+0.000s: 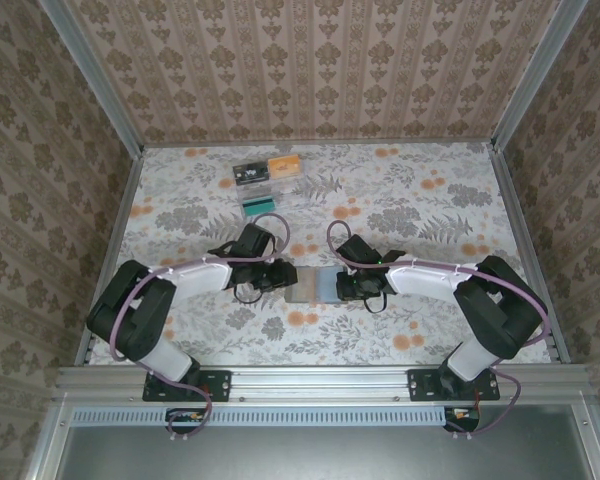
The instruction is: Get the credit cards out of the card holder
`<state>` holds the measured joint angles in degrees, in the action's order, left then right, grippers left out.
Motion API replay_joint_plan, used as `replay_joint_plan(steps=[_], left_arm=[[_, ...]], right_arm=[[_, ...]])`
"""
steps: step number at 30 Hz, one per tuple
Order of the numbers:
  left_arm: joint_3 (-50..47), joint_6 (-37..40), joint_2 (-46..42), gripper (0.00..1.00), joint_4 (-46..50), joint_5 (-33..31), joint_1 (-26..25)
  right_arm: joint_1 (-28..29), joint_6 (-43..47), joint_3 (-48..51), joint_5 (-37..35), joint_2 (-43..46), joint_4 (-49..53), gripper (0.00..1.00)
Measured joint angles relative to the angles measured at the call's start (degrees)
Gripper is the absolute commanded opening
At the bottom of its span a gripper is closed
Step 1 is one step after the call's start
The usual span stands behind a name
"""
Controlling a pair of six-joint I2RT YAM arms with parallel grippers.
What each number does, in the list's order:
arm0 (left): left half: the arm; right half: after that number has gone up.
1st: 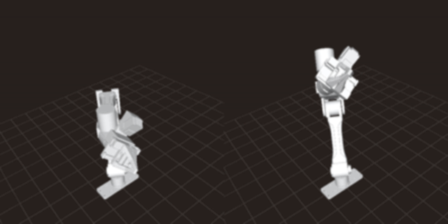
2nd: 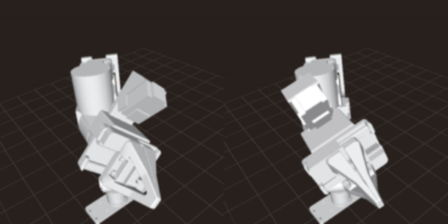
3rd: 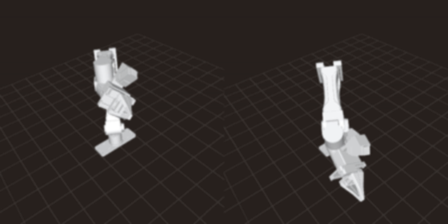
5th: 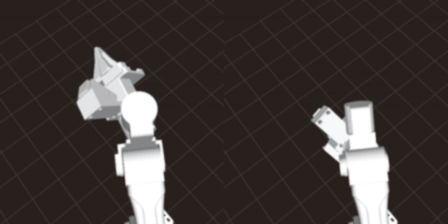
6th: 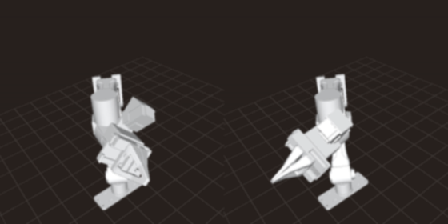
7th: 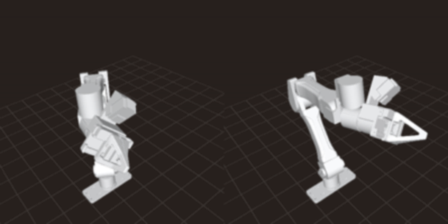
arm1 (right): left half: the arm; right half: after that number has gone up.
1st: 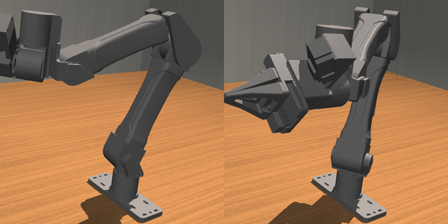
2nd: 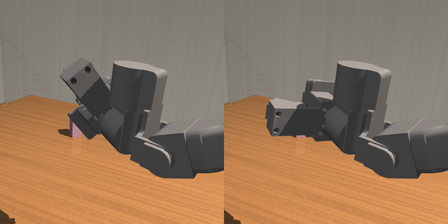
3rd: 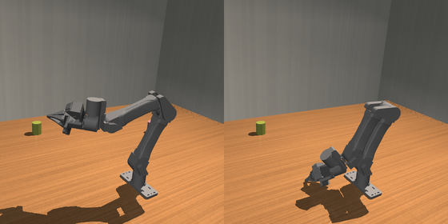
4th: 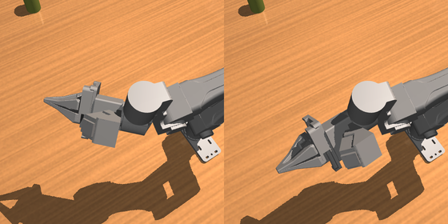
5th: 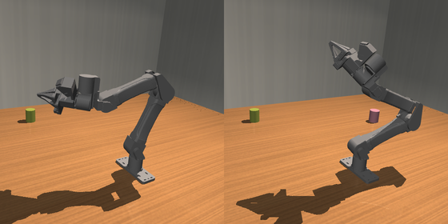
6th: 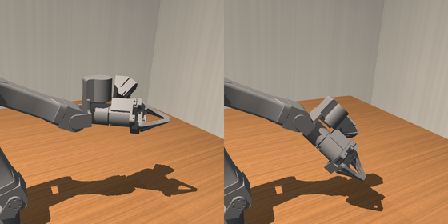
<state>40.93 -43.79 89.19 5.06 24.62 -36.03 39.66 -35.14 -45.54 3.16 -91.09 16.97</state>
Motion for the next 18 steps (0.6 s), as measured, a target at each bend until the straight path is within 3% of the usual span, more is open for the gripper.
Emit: replay_joint_plan(steps=[18], left_arm=[[0.52, -0.02, 2.99, 0.31, -2.03, 2.69, -0.70]], right_arm=[[0.00, -0.04, -0.02, 0.00, -0.04, 0.00, 0.20]])
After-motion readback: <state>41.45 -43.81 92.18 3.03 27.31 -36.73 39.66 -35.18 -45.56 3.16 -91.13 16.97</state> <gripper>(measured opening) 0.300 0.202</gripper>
